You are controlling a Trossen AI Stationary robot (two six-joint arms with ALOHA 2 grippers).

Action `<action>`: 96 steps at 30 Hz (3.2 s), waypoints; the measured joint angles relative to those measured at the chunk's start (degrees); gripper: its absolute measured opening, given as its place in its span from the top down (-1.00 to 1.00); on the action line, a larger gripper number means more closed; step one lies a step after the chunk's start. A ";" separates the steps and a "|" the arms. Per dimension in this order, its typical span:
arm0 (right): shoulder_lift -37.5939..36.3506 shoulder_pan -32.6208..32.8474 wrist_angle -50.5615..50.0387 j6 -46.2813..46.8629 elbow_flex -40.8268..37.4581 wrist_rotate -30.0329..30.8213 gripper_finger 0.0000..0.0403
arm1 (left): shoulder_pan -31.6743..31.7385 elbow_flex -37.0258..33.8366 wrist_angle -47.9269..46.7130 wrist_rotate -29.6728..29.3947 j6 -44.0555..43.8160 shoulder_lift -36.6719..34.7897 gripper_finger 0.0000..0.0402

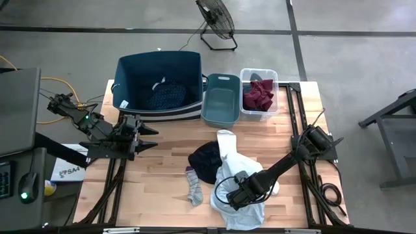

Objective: Pick & Place Cloths
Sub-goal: Put the white shirt into the dark blue bin

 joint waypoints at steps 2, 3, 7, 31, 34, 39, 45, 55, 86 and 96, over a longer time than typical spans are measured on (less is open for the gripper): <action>0.00 -0.04 -0.03 -0.13 -0.28 -1.08 0.03 | 0.00 0.02 -0.38 0.00 0.00 0.02 -0.27; 0.00 -0.08 -0.05 0.18 -0.42 -1.71 0.12 | 0.00 0.02 -0.54 0.00 -0.04 0.02 -0.27; 0.00 -0.13 0.20 0.59 -0.51 -3.28 0.49 | -0.01 0.04 -0.89 0.00 -0.09 0.01 -0.27; -20.32 -3.41 5.30 -4.72 -1.64 10.04 0.86 | 0.00 0.04 -0.74 -0.01 -0.04 0.02 -0.27; -25.31 -3.34 6.84 -8.34 -1.48 14.25 0.86 | -0.02 0.04 -0.76 0.00 -0.02 0.02 -0.27; -31.73 -3.48 10.91 -17.51 -1.49 24.30 0.86 | 0.00 0.04 -0.76 -0.01 -0.06 0.01 -0.27; -38.17 -4.46 18.88 -31.50 -1.43 33.71 0.86 | -0.02 0.04 -0.67 0.00 -0.37 0.02 -0.27; -45.04 -10.48 29.35 -56.07 -1.32 35.11 0.86 | 0.00 0.04 1.22 -0.87 2.33 0.02 -0.27; -46.31 -29.84 44.95 -72.38 -1.23 6.88 0.86 | 5.71 1.82 65.03 -22.43 53.86 26.92 -0.97; -43.68 -32.33 45.87 -66.04 -1.23 -1.84 0.86 | 16.76 13.45 58.21 -5.67 52.64 38.03 -0.97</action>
